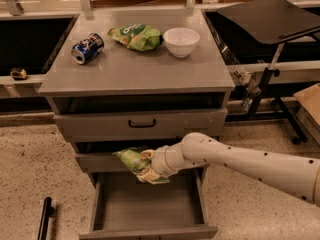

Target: Place green jalapeno chip bag into bottom drawer

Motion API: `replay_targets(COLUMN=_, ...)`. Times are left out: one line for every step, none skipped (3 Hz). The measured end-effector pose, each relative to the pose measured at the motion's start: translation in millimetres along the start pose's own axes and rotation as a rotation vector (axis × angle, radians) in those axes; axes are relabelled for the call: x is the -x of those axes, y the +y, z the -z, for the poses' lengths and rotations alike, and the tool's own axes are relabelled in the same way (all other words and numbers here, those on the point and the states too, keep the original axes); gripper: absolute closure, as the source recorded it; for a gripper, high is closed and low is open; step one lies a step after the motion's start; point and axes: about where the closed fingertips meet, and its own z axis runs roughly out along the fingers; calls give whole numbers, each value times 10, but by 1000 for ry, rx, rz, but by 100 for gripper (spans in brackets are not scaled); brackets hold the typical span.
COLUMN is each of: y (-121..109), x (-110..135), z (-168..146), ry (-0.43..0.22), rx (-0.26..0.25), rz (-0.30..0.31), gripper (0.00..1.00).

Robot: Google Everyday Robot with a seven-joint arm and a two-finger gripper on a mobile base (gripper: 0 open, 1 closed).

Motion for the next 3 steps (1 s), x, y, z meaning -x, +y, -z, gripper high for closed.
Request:
replay_targets(y=-82, x=-464, z=-282, ry=-66, rx=-23, rz=-5, gripper=100)
replay_targets(y=-17, x=-895, z=-546, ry=-121, rx=5, rz=21, gripper=100)
replay_targets(y=42, x=-968, z=-595, ry=-127, rx=23, rz=19, gripper=100)
